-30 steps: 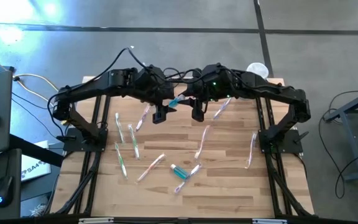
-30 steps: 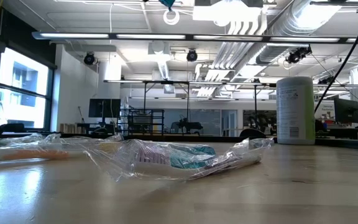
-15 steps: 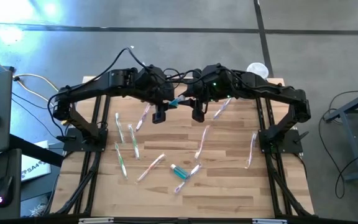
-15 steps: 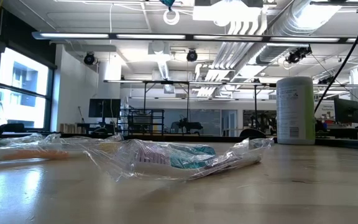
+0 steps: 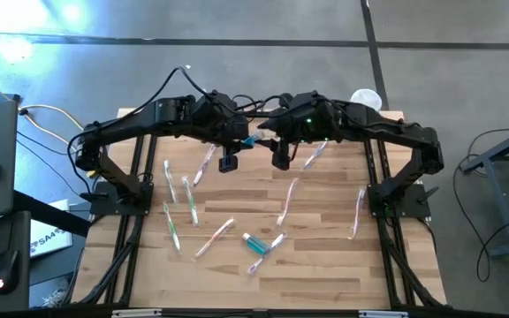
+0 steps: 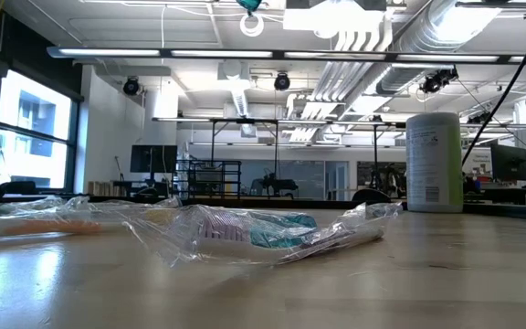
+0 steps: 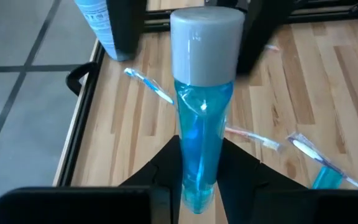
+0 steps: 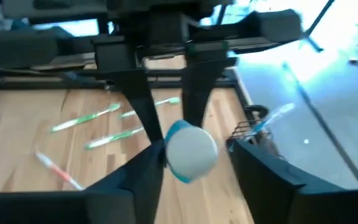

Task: Pick & Place toothbrushing station
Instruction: Put the top blue mouthwash into the black wire organizer

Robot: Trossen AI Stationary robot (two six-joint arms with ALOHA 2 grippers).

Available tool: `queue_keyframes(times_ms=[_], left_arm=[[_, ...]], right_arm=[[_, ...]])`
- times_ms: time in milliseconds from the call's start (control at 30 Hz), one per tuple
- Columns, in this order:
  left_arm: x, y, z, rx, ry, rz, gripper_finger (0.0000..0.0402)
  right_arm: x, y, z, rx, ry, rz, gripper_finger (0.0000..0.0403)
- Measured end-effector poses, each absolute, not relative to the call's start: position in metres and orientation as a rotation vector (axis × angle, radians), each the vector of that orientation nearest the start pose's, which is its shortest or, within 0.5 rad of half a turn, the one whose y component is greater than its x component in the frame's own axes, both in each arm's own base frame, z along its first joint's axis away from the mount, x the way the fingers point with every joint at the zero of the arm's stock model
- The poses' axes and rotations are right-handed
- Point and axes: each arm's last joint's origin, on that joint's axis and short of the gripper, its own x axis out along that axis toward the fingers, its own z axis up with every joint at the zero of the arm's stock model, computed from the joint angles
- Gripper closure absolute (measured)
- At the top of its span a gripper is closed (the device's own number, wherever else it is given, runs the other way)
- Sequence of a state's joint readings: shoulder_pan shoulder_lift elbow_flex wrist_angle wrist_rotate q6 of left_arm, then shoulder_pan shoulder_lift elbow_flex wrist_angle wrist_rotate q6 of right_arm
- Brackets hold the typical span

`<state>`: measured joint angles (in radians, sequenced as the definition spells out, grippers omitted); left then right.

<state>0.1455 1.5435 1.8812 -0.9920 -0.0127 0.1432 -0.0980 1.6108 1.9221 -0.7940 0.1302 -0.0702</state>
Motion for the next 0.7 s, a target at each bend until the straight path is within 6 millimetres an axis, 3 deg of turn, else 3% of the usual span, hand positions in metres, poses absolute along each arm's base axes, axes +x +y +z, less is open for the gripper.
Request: queue_keyframes(times_ms=[200, 300, 500, 700], left_arm=[[0.277, 0.041, 0.462, 0.104, 0.614, 0.143, 0.0329], [0.266, 0.040, 0.474, 0.103, 0.544, 0.163, 0.0329], [0.260, 0.038, 0.499, 0.067, 0.314, 0.132, 0.0333], [0.261, 0.037, 0.505, 0.052, 0.250, 0.108, 0.0333]], right_arm=[[0.292, -0.023, 0.484, -0.074, 0.392, -0.251, 0.0191], [0.284, -0.016, 0.494, -0.066, 0.336, -0.235, 0.0189], [0.288, -0.014, 0.503, -0.043, 0.226, -0.201, 0.0188], [0.294, -0.013, 0.510, -0.032, 0.137, -0.140, 0.0188]])
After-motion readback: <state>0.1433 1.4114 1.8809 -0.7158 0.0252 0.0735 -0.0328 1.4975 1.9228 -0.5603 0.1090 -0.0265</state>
